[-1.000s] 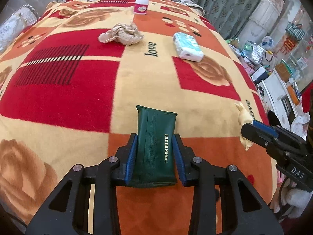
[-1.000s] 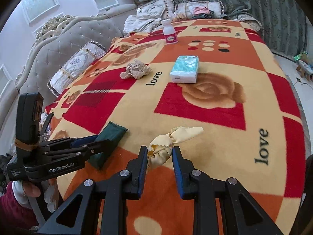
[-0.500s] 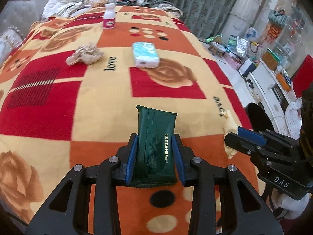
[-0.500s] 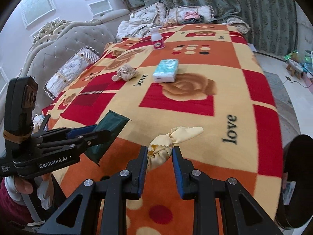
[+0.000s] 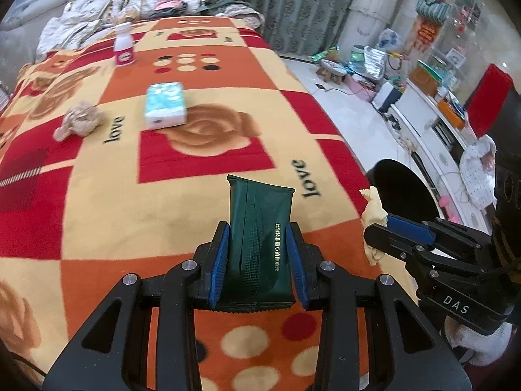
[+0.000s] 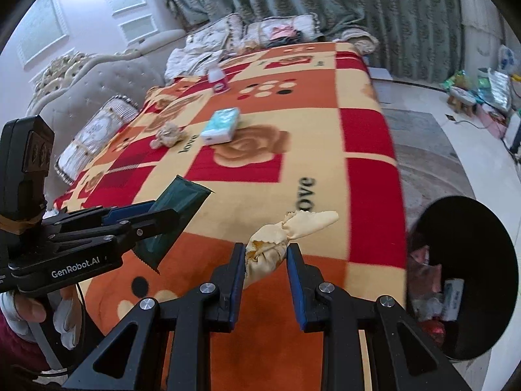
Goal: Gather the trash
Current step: 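Carry the green pouch and yellow cloth over the black bin opening with both tools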
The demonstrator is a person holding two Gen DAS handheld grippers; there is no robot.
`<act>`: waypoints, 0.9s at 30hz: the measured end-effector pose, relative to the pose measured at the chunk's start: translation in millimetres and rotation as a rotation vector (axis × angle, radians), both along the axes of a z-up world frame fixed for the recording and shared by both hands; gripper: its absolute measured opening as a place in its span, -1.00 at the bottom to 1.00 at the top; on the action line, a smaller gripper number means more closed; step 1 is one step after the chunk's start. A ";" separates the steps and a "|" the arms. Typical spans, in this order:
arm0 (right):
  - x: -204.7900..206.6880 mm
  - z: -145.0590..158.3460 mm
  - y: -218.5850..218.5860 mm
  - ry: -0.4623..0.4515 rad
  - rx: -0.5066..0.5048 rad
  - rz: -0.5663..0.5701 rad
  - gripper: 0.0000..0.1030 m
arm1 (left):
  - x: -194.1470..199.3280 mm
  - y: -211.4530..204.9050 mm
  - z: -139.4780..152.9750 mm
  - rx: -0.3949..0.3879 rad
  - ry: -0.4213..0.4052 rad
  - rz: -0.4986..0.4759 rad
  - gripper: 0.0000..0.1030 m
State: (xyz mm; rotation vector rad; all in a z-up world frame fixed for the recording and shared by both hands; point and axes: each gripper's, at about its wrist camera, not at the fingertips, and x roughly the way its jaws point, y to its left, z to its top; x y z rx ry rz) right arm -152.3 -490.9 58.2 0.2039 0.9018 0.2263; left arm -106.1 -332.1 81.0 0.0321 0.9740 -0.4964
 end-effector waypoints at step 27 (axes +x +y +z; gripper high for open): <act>-29.8 -9.6 -90.4 0.031 -0.004 -0.172 -0.52 | -6.7 -101.0 1.5 -0.035 0.024 -0.165 -0.37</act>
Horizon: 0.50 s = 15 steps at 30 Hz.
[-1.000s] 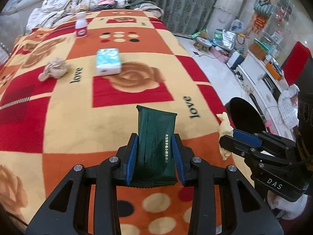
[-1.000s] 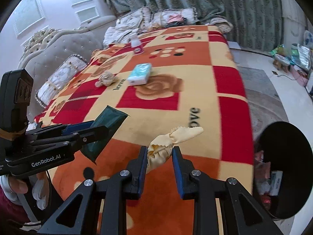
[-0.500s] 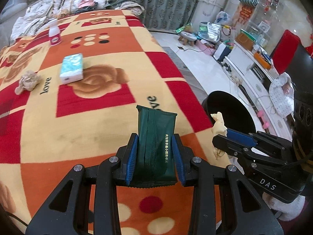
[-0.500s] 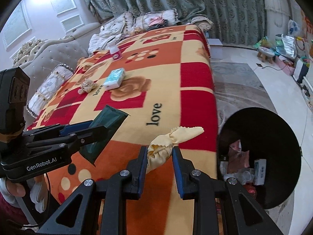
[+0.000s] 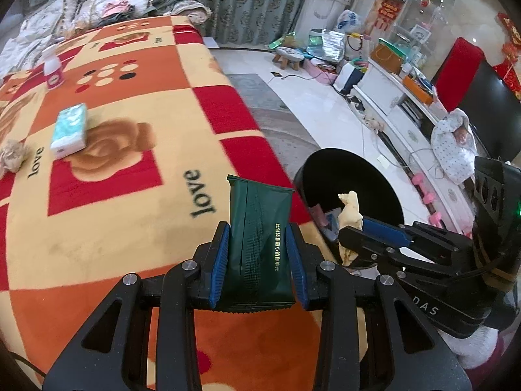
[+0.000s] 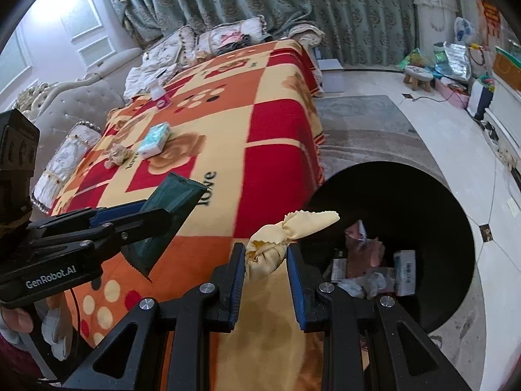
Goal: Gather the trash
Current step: 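Carry the green pouch and yellow cloth over the black bin opening with both tools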
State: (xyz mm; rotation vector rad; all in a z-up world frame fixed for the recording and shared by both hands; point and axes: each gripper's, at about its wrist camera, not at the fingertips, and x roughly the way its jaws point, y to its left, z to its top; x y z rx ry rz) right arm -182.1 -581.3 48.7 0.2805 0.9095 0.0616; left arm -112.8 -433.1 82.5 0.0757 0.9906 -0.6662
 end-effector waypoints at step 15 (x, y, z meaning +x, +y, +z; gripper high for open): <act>-6.6 -6.0 -49.3 0.013 -0.013 -0.081 -0.52 | 7.7 -52.5 -2.2 -0.033 0.029 -0.064 -0.37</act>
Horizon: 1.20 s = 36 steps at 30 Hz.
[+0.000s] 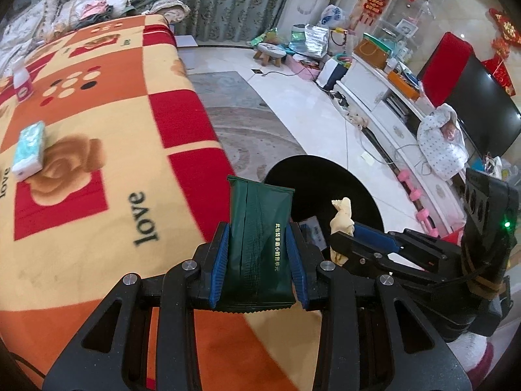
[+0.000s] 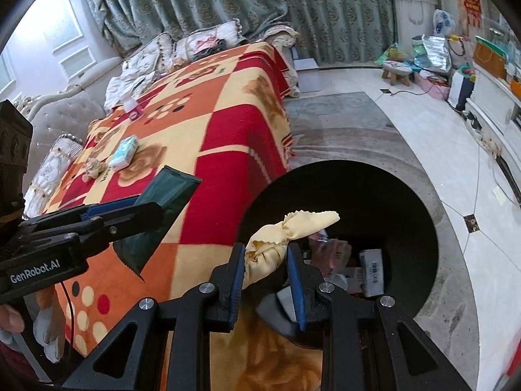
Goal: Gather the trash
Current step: 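Carry the green pouch and yellow cloth over the black bin opening with both tools, then open the left tool to drop the pouch while the right tool opens to drop the cloth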
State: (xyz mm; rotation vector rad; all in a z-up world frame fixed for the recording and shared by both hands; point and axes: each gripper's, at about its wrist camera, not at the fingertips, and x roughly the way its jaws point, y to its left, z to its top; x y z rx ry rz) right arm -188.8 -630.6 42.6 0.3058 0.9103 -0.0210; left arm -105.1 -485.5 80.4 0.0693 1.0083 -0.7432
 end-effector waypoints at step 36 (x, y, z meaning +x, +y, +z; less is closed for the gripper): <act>4.0 -30.1 -53.3 0.052 0.035 -0.085 -0.52 | 23.3 -65.8 -29.0 -0.025 0.081 -0.062 -0.34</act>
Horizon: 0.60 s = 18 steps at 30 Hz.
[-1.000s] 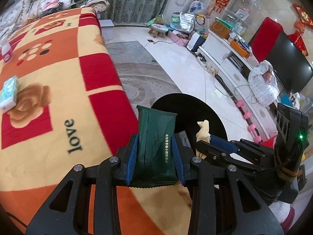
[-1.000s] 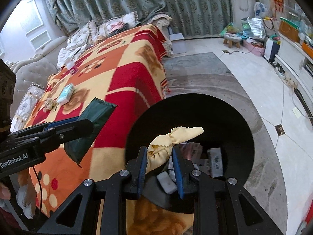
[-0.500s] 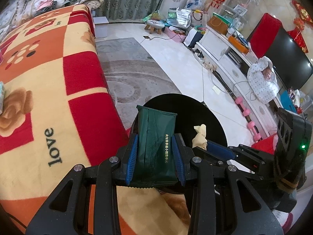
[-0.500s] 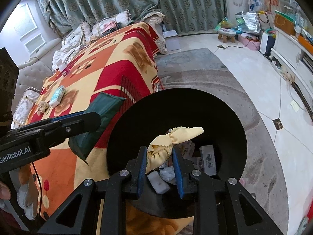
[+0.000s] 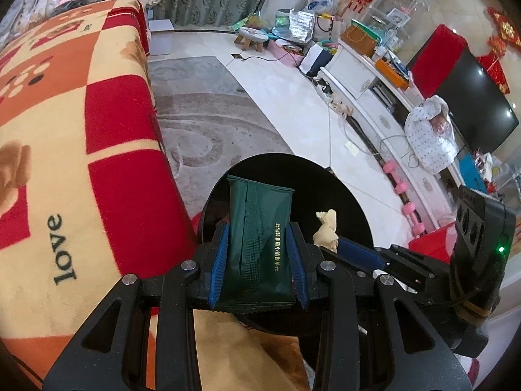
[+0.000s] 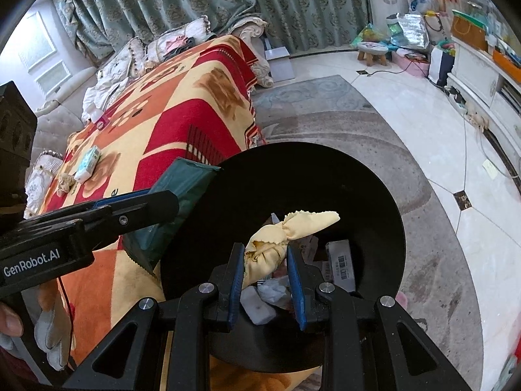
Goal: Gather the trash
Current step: 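Open the left tool to drop the pouch while the right tool opens to drop the cloth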
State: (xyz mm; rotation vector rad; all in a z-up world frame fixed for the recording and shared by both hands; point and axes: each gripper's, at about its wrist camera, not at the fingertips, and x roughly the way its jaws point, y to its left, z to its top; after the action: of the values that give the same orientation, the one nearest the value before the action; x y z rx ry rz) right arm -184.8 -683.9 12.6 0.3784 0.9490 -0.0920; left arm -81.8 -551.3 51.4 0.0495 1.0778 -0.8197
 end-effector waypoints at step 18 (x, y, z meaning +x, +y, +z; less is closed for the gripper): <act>-5.2 7.8 5.5 -0.007 -0.002 -0.006 -0.20 | -8.3 22.2 14.8 0.031 -0.073 0.032 -0.09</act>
State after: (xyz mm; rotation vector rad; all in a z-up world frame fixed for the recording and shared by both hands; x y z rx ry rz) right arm -190.0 -678.4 20.4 0.3801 0.9407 -0.0972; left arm -90.1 -529.2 66.2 0.0873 1.0198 -0.7668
